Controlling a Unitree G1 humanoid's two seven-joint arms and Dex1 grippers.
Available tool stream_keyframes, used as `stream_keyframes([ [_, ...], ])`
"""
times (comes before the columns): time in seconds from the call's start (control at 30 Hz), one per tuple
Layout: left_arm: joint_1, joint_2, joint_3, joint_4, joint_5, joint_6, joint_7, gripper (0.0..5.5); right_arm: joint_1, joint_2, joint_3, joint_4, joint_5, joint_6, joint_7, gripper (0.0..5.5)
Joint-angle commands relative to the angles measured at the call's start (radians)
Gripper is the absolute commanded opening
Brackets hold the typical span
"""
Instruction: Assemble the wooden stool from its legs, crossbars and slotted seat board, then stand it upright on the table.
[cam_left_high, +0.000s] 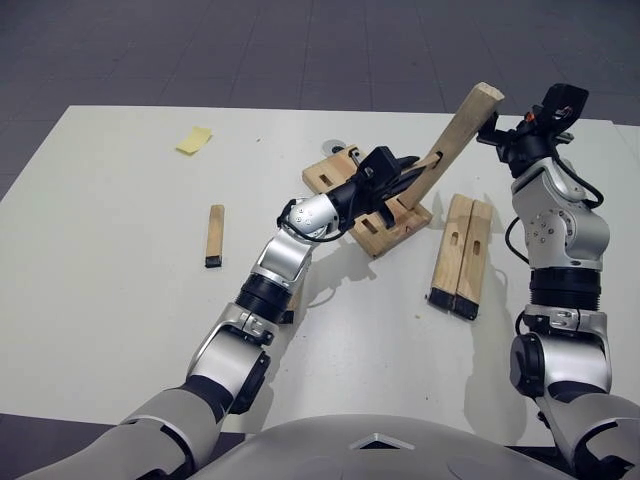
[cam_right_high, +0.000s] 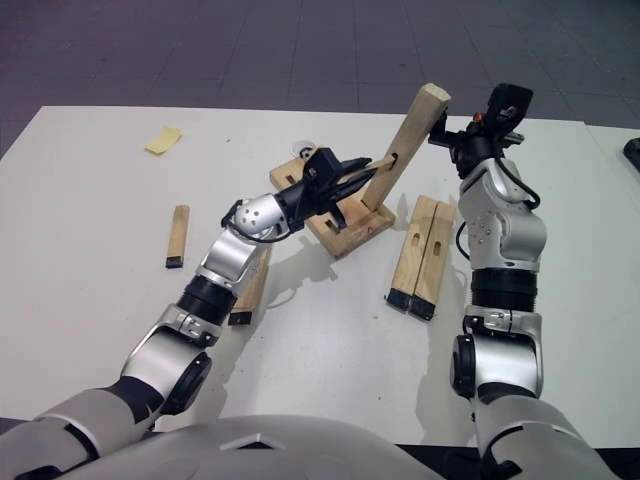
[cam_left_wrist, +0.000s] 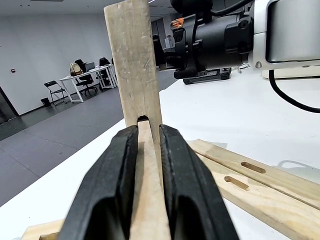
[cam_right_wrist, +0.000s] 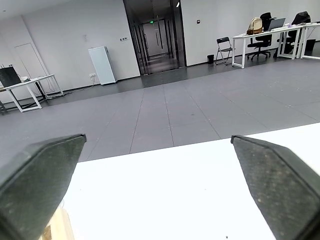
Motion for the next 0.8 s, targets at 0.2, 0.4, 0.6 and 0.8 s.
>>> stream_keyframes([
  [0.2,0.021,-0.01,-0.019,-0.007,0.009,0.072,-0.013,0.57,0.034,0.013,-0.018,-0.027,-0.077,0.012,0.045,5.4],
  [0.4,0.016,-0.014,-0.009,-0.008,0.007,0.09,-0.003,1.54,0.051,0.02,-0.034,-0.034,-0.108,0.015,0.068,5.4],
  [0.6,0.007,-0.025,0.011,-0.012,0.0,0.093,0.012,2.6,0.077,0.026,-0.039,-0.049,-0.119,0.03,0.082,5.4],
  [0.8,-0.009,-0.027,0.042,-0.043,-0.01,0.1,0.028,3.57,0.083,0.029,-0.044,-0.049,-0.128,0.039,0.096,5.4],
])
